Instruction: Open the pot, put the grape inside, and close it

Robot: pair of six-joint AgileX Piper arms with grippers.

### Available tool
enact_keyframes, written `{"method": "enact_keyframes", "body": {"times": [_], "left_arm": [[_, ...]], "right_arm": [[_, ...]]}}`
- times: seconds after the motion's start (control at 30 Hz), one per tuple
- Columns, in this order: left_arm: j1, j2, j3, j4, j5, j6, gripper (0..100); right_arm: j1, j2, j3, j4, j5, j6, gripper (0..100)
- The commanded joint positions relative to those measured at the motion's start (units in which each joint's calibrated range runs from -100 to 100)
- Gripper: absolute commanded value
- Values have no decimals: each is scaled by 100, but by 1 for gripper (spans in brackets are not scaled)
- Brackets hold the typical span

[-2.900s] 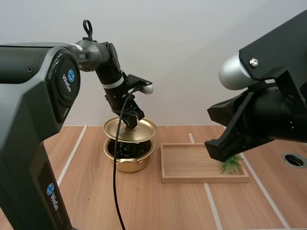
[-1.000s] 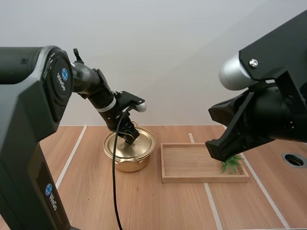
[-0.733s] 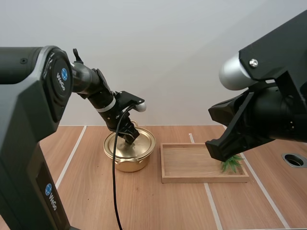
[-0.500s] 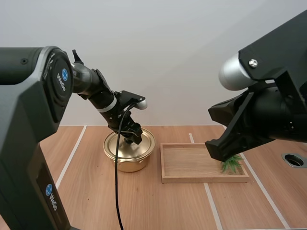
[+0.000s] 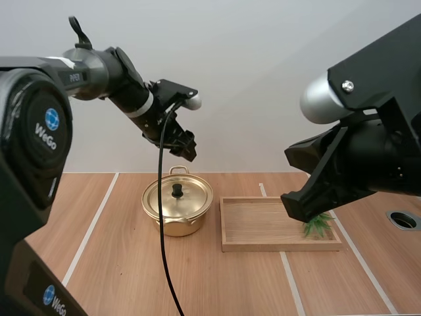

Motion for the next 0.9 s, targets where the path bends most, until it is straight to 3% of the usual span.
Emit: {"method": "enact_keyframes", "body": {"times": [0.0,0.43,0.87], "left_arm": [[-3,-434,-311,89,518,-189,100],[-3,-2331,-702,626,1148,-595,100],[-3,-4328,-702,681,1294,-1086,100]], "right_arm": [[-18,-45,-5,47,0,12,0],[-18,-45,-5,46,0,12,0],[-18,-73,-5,46,0,12,0]]}}
